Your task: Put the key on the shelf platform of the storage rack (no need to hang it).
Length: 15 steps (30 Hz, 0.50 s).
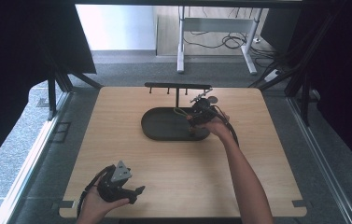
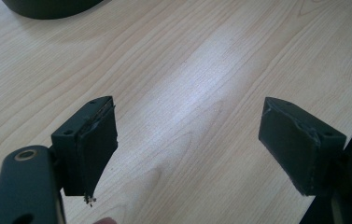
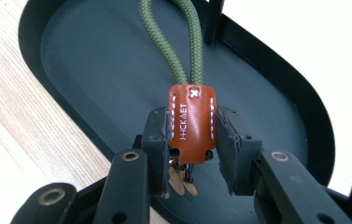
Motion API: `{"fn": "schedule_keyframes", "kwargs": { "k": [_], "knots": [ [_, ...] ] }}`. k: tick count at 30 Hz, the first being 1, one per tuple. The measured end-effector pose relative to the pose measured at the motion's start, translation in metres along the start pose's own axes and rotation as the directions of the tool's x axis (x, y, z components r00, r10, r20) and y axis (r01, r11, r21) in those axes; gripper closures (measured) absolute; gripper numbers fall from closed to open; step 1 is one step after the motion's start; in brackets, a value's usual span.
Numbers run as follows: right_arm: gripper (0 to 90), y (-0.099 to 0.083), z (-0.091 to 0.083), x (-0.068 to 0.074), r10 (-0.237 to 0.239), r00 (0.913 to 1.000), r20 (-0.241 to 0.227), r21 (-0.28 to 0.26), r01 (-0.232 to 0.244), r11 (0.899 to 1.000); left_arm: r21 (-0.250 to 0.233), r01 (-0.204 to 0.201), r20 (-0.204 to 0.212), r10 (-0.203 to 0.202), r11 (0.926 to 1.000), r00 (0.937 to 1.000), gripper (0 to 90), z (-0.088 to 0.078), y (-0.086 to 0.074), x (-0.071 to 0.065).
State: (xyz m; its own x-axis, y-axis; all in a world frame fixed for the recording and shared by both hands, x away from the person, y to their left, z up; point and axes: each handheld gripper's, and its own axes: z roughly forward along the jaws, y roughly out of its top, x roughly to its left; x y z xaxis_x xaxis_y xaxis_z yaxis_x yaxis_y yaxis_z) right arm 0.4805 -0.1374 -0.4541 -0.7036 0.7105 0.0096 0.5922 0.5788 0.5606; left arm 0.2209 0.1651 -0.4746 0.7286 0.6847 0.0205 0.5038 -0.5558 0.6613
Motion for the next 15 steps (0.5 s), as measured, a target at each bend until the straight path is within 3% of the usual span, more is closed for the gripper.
{"fn": "schedule_keyframes", "kwargs": {
  "k": [15],
  "knots": [
    [65.4, -0.010, 0.011, -0.004, 0.006, 1.0000, 0.005, 0.037, -0.006, 0.999, 0.013, -0.003, 0.004, 0.003, 0.9999, 1.0000, 20.0, 0.004, 0.000, -0.001]
  ]
}}
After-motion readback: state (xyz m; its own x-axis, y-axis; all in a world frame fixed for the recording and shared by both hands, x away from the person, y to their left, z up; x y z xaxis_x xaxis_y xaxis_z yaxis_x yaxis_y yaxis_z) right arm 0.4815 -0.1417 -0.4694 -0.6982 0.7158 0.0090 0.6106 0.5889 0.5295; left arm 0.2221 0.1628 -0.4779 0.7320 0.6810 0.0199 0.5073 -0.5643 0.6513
